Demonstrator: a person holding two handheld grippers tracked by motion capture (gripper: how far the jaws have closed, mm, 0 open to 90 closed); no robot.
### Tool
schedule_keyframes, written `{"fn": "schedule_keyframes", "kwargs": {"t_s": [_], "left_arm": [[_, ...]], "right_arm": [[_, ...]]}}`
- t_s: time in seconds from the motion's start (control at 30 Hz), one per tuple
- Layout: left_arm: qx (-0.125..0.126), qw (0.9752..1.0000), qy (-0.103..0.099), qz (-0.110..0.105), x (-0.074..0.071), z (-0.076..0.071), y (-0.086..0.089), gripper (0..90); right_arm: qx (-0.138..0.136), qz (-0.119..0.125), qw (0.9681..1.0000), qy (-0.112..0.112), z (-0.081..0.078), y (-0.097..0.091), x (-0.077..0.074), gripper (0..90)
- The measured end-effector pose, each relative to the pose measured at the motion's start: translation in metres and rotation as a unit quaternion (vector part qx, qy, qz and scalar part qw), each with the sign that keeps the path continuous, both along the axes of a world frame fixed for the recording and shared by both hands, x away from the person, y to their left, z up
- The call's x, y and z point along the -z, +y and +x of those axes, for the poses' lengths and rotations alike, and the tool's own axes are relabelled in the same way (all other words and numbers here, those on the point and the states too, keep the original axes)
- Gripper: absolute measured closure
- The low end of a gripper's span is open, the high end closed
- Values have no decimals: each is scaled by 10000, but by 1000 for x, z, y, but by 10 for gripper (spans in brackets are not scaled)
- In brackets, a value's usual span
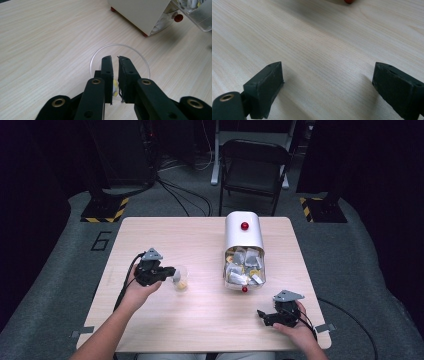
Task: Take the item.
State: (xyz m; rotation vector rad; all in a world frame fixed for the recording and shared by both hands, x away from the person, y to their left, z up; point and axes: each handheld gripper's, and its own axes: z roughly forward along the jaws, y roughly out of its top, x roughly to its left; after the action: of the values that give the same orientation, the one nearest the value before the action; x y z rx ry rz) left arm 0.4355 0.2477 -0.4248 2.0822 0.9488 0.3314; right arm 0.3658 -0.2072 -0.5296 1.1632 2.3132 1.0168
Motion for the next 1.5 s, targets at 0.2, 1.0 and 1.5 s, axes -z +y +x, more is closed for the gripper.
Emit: {"fn": "schedule_keyframes", "kwargs": {"t_s": [0.2,1.0,1.5], "left_arm": [[-10,9999,-84,-116,-3,-2,1,716],[-352,9976,-583,-97,-23,-21,27,414],[-606,9969,-497,-53,5,-34,51,414]], "right_arm": [[1,0,10000,3,0,0,0,93],[1,0,10000,3,0,0,0,93],[4,1,10000,3,0,0,0,93]]}}
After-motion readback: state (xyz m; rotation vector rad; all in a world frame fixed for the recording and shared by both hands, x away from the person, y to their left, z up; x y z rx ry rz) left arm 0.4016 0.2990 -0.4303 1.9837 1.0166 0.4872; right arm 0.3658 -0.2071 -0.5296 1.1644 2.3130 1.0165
